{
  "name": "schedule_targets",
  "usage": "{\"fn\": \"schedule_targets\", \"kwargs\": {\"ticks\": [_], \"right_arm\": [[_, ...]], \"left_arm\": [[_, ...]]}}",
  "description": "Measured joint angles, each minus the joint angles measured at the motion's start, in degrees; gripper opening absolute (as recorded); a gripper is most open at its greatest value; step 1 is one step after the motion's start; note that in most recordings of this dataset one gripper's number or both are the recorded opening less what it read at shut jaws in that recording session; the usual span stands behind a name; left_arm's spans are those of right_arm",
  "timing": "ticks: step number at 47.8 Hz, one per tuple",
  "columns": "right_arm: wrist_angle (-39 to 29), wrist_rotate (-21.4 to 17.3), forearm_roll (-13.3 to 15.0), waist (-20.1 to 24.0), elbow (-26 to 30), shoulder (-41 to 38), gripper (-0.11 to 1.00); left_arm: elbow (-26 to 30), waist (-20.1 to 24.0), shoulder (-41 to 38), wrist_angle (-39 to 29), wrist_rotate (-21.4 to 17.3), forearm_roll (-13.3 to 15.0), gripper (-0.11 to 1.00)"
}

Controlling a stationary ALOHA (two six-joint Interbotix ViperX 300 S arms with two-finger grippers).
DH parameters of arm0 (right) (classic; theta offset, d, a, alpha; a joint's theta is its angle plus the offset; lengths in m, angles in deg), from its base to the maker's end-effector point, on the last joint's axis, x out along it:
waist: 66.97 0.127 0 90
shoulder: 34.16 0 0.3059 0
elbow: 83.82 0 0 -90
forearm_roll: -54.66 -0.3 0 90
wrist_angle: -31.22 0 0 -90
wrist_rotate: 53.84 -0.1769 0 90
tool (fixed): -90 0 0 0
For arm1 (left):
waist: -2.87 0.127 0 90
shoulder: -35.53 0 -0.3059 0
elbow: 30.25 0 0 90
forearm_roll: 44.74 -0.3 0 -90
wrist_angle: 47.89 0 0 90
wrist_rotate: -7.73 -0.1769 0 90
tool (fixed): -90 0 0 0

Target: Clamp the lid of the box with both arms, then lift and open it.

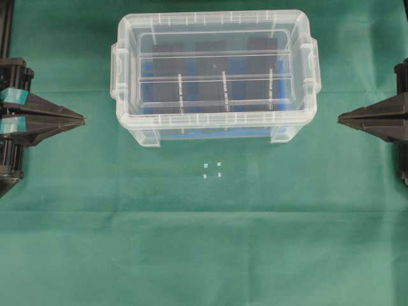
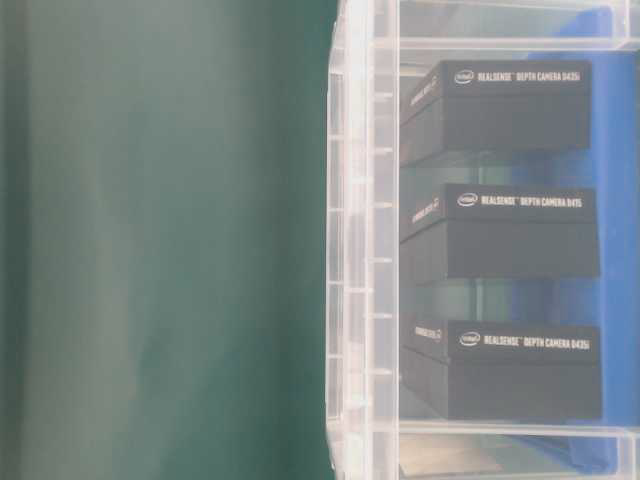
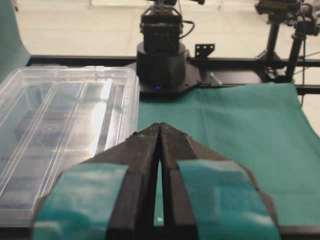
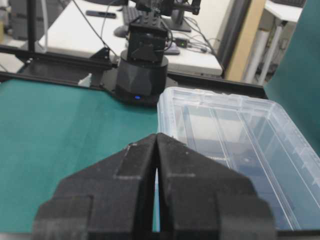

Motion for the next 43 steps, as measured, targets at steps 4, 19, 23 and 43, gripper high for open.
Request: {"fn": "schedule_targets", "kwargs": {"ticks": [4, 19, 23, 43], "right_arm": [[-0.7, -0.1, 0.0, 0.0, 0.0, -0.2, 0.0], [-5.4, -0.2, 0.1, 0.0, 1.3, -1.3, 0.0], [-5.4, -0.1, 0.0, -0.5, 1.6, -1.3, 0.0], [-6.2, -0.1, 0.1, -13.0, 4.0, -1.9, 0.0]], "left_arm": [[0.0, -0.2, -0.4, -1.1, -0.3, -0.4, 0.01], [0.0, -0.4, -0.9, -1.7, -0.3, -0.6, 0.01], [0.2, -0.1, -1.0, -1.7, -0.4, -0.6, 0.01], [1.4, 9.6, -1.0, -1.7, -0.6, -0.7, 0.01]]}}
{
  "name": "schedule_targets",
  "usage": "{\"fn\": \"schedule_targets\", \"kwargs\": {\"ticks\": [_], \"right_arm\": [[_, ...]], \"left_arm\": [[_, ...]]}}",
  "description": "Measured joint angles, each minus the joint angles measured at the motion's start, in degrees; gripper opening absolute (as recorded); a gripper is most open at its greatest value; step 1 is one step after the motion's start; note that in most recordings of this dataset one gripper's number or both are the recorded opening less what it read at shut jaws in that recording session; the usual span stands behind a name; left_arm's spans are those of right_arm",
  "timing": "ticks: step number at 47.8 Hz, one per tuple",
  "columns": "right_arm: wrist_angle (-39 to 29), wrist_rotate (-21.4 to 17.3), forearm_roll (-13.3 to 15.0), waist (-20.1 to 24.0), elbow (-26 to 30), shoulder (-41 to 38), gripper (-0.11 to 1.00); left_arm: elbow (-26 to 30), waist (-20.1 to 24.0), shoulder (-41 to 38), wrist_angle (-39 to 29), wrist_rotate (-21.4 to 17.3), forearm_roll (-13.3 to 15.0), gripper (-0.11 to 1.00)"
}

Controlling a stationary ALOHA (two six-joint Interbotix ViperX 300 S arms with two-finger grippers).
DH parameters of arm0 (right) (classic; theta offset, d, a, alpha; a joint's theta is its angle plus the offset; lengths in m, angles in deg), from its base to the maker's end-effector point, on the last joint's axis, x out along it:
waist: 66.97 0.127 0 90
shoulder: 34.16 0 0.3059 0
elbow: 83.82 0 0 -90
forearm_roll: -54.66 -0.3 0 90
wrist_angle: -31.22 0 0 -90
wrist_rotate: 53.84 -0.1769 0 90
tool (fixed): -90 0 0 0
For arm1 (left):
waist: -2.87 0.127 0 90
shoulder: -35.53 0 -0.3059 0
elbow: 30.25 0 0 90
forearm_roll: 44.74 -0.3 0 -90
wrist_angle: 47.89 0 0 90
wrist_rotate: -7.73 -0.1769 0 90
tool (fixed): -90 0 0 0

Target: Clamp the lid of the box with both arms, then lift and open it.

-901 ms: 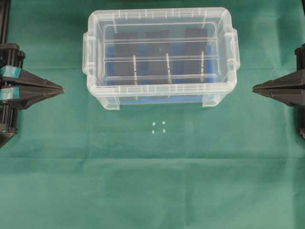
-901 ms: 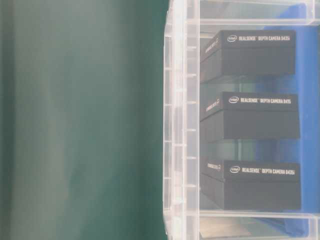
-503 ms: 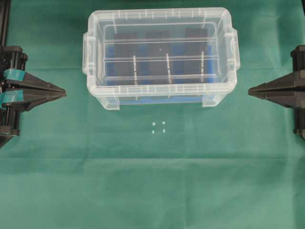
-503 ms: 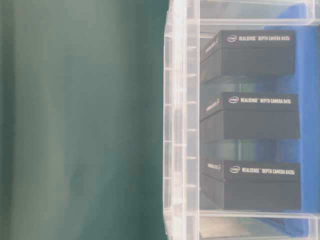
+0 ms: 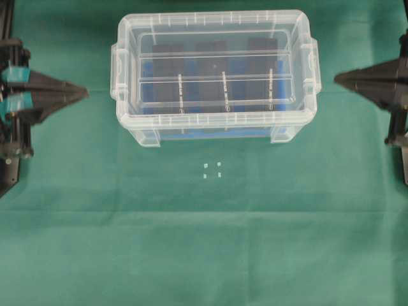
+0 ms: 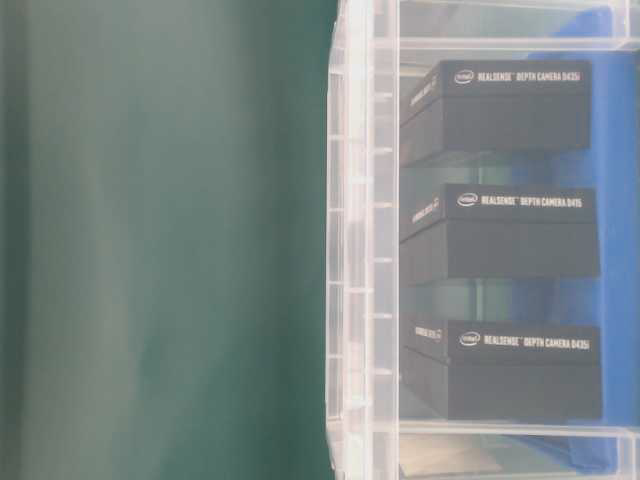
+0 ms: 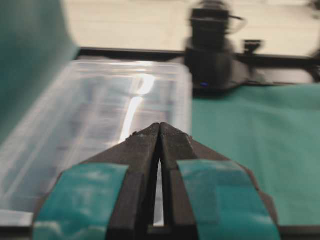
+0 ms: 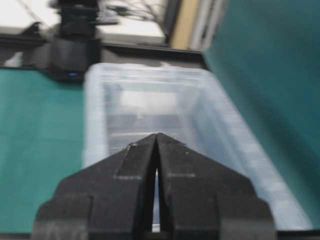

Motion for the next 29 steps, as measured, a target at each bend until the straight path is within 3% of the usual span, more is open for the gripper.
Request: {"fn": "schedule_targets", "kwargs": {"ticks": [18, 29], "right_arm": [[-2.5, 0.2, 0.5, -11.7, 2.1, -2.2, 0.0], [-2.6, 0.3, 0.7, -15.0, 2.2, -2.6, 0.0]], "left_arm": [[1.3, 9.1, 0.0, -3.5, 0.1, 0.0, 0.01], [1.8, 11.9, 0.0, -5.0, 0.1, 0.0, 0.01]]}}
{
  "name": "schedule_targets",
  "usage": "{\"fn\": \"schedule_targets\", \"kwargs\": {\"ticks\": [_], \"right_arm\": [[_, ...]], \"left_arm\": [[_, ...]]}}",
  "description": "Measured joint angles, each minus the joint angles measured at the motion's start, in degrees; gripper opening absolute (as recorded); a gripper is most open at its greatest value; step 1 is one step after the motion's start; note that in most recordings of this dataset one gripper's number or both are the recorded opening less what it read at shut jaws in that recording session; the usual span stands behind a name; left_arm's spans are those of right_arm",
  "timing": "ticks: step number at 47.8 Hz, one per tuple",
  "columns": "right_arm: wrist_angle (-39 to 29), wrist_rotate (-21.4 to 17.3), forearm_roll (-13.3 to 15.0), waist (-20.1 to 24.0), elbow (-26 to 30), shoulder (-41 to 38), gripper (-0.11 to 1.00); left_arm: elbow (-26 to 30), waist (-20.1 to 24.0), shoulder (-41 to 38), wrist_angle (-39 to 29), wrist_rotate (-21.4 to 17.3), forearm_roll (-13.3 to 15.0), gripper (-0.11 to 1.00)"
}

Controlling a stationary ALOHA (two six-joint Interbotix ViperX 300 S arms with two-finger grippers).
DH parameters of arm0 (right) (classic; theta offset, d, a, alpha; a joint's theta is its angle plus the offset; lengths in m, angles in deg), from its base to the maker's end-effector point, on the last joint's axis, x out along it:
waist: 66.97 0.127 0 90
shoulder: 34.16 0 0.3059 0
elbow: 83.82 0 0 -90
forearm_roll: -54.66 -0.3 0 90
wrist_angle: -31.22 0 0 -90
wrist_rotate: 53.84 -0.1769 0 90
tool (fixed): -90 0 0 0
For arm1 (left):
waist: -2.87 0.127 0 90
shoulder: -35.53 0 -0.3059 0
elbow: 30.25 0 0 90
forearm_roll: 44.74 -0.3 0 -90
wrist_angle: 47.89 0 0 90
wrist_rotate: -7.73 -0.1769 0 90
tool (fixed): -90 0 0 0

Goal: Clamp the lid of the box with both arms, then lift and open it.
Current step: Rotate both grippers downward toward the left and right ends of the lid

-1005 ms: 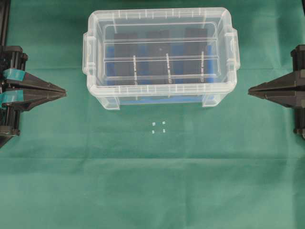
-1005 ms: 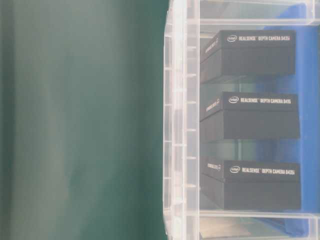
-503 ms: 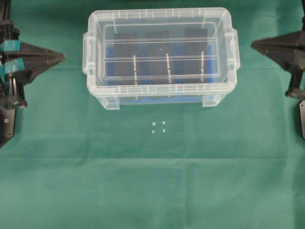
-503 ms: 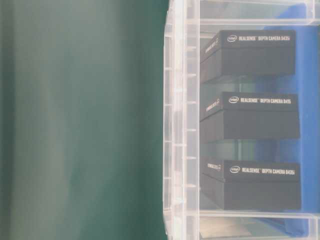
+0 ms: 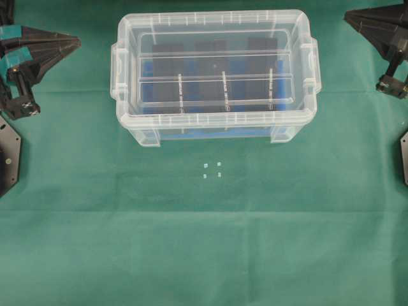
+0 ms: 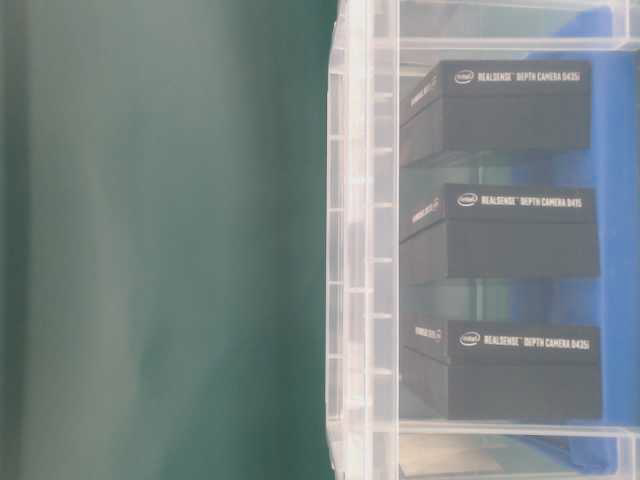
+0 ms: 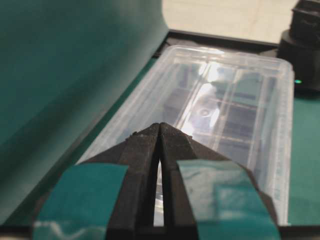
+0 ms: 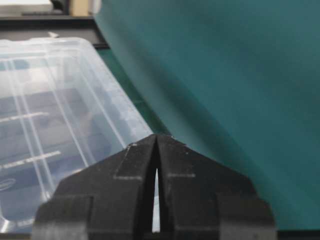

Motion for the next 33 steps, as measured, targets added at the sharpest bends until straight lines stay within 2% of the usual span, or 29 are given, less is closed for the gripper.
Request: {"fn": "schedule_targets", "kwargs": {"ticks": [10, 18, 33], "right_arm": [[-2.3, -0.3, 0.1, -0.4, 0.3, -0.1, 0.0], [-7.7, -0.4, 0.0, -0.4, 1.2, -0.1, 0.0], [-25.9, -0.8, 0.1, -0.4, 4.4, -1.0, 0.0]], "left_arm": [[0.1, 0.5, 0.0, -0.8, 0.0, 0.0, 0.01], [0.6, 0.6, 0.0, -5.4, 0.4, 0.0, 0.01], [4.1, 0.5, 0.0, -23.9, 2.4, 0.0, 0.01]]}}
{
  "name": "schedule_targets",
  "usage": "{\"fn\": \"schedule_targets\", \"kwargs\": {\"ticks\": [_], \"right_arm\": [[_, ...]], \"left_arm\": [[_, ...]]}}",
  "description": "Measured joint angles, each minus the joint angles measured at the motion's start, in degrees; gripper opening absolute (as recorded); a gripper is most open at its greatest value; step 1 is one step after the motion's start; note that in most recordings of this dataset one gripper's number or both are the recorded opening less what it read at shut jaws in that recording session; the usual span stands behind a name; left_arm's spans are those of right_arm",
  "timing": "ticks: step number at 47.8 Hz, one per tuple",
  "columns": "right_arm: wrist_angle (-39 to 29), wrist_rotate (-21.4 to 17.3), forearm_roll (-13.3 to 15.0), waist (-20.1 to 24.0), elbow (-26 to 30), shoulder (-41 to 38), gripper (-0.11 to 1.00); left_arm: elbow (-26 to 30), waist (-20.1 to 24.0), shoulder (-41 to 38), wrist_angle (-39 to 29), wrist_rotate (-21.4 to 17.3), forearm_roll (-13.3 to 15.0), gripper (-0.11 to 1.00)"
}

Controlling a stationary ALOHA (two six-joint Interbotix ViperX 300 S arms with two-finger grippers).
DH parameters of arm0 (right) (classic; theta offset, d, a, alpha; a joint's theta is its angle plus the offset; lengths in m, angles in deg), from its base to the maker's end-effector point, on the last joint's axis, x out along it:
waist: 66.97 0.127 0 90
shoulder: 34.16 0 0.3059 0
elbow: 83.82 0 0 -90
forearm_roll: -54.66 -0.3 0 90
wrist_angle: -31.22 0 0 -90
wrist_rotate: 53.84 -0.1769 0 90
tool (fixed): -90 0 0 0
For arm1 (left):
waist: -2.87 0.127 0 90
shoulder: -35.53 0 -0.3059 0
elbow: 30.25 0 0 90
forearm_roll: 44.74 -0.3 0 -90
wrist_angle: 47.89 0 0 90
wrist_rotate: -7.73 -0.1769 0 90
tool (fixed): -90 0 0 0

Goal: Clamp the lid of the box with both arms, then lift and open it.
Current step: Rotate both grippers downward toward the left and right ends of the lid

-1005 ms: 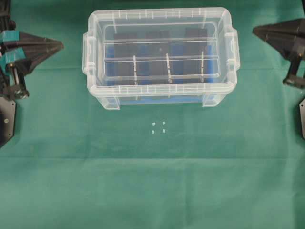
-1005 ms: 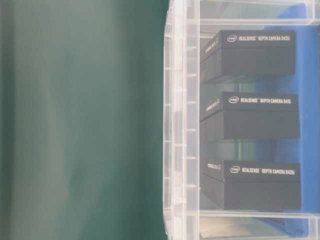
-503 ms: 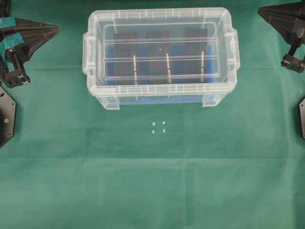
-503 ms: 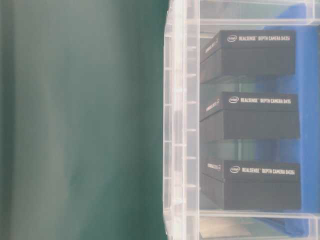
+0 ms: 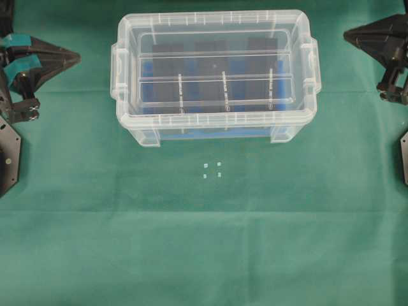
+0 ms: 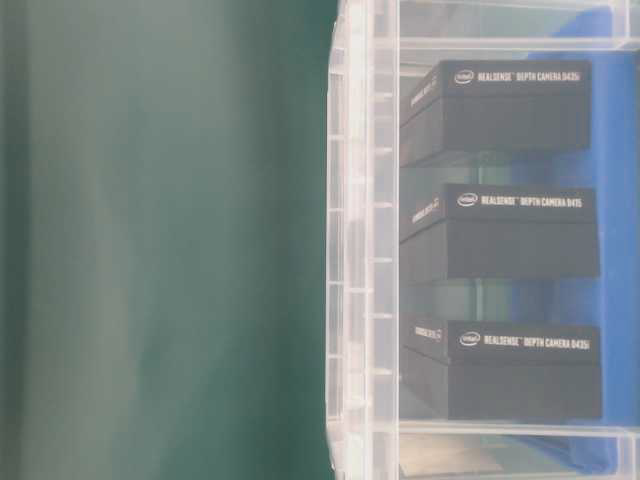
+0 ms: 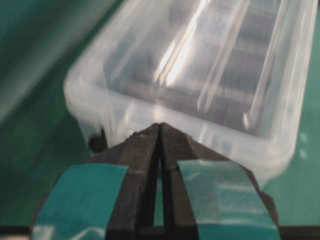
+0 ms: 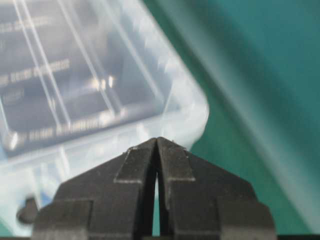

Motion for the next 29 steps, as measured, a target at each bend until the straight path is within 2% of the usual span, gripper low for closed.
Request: {"fn": "schedule_targets", "kwargs": {"ticks": [9, 16, 22, 29], "right_arm": [[-11.3, 0.0, 0.1, 0.1, 2.5, -1.6, 0.0], [-17.5, -0.2, 0.1, 0.0, 4.0, -3.2, 0.0], [-20.4, -0.4, 0.1, 0.0, 5.1, -4.8, 0.0], [-21.6, -0.5, 0.1, 0.0, 6.3, -6.7, 0.0]], "left_arm": [[3.5, 0.1, -0.2, -11.3, 0.2, 0.1, 0.01], [6.5, 0.1, -1.6, -19.7, 0.1, 0.0, 0.01], [8.7, 0.1, -4.4, -25.4, 0.2, 0.0, 0.01], [10.1, 0.1, -6.6, -27.9, 0.0, -0.3, 0.01]]}}
